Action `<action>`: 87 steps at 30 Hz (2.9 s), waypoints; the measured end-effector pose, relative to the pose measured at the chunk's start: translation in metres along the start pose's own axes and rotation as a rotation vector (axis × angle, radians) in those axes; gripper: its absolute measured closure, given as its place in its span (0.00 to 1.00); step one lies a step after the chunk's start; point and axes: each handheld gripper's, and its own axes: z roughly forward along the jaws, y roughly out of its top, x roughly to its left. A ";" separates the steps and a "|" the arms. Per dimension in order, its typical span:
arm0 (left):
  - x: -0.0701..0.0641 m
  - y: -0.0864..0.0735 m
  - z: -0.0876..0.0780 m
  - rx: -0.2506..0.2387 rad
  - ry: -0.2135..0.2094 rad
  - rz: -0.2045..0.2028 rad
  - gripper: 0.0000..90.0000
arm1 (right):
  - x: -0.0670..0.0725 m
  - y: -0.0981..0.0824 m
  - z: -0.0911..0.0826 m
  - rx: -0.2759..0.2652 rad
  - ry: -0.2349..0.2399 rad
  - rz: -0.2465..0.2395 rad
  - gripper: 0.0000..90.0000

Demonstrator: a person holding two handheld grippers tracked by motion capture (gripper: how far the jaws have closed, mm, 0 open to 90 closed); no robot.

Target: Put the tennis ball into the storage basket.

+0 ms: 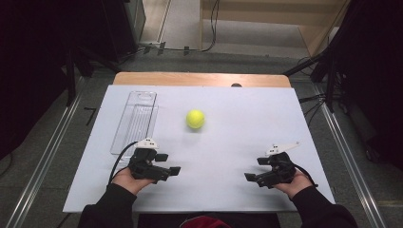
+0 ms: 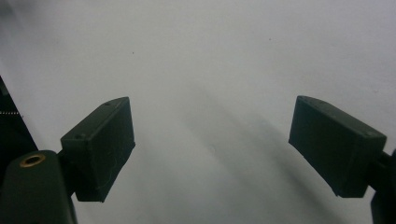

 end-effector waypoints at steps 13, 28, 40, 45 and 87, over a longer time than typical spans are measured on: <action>0.002 0.013 0.002 -0.044 -0.006 -0.023 0.24 | 0.000 0.000 0.000 -0.003 0.004 0.000 0.14; 0.000 0.030 0.008 -0.062 -0.042 -0.017 0.00 | -0.001 0.000 -0.002 -0.009 -0.007 0.000 0.14; 0.003 0.044 0.015 -0.058 -0.015 -0.032 0.03 | -0.001 0.000 -0.002 -0.021 0.002 0.006 0.14; 0.004 0.047 0.020 -0.041 0.031 -0.023 0.06 | -0.001 0.000 -0.001 -0.029 -0.010 0.016 0.14; 0.034 0.089 0.051 -0.056 0.126 -0.051 0.09 | 0.001 -0.003 -0.003 -0.045 -0.007 0.026 0.14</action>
